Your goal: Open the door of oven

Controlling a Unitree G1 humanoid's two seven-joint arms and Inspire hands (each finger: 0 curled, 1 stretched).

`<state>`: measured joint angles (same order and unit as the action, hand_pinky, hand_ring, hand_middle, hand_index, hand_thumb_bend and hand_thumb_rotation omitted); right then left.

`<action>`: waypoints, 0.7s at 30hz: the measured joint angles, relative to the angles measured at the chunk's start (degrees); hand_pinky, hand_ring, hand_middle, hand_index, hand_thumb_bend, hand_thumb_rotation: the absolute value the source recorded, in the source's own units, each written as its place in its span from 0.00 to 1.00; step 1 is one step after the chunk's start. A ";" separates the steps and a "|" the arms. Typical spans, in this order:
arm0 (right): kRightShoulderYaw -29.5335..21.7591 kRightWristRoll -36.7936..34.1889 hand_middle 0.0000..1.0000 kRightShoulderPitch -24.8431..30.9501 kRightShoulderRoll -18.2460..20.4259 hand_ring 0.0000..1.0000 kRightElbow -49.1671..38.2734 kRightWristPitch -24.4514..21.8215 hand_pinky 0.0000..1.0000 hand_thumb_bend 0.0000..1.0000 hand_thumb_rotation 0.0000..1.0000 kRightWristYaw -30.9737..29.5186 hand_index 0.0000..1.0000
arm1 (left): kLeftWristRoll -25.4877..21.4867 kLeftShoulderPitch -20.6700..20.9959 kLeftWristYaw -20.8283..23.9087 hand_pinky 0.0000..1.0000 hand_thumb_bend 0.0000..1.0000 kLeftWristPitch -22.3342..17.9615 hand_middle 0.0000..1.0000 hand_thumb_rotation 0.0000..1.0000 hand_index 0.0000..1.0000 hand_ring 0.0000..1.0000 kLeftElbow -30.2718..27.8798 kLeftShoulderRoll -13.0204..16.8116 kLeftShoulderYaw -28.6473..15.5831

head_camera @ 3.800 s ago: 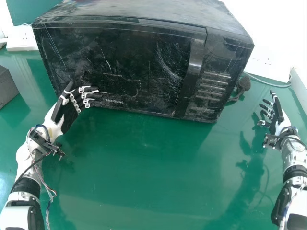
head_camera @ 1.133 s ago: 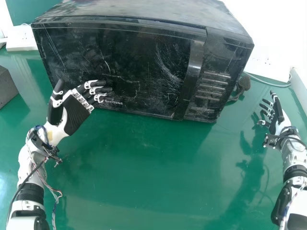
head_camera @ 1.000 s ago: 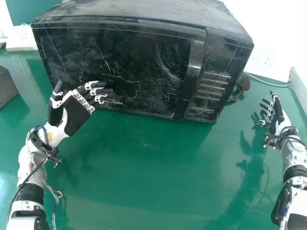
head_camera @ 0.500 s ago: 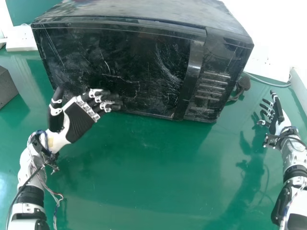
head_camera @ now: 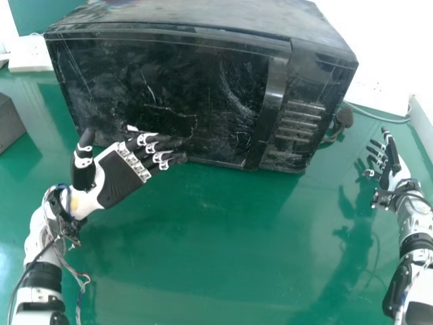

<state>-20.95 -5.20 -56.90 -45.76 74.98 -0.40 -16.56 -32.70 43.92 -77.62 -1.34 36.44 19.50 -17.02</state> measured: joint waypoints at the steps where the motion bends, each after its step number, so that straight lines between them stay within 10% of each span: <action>1: -0.04 0.00 0.89 -0.01 0.00 0.83 0.00 0.00 0.75 0.75 1.00 0.04 0.89 | 0.03 -0.10 0.19 0.67 1.00 0.03 0.93 0.81 0.84 0.95 -0.56 0.02 0.18; 21: -0.14 0.01 0.87 0.02 0.03 0.80 0.02 0.02 0.72 0.76 1.00 0.03 0.90 | -0.15 -2.24 2.78 0.77 1.00 2.85 1.00 0.78 1.00 1.00 -5.44 -0.94 0.79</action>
<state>-21.09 -5.19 -56.89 -45.73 74.99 -0.37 -16.53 -32.85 41.69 -74.83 1.51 31.00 18.57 -16.22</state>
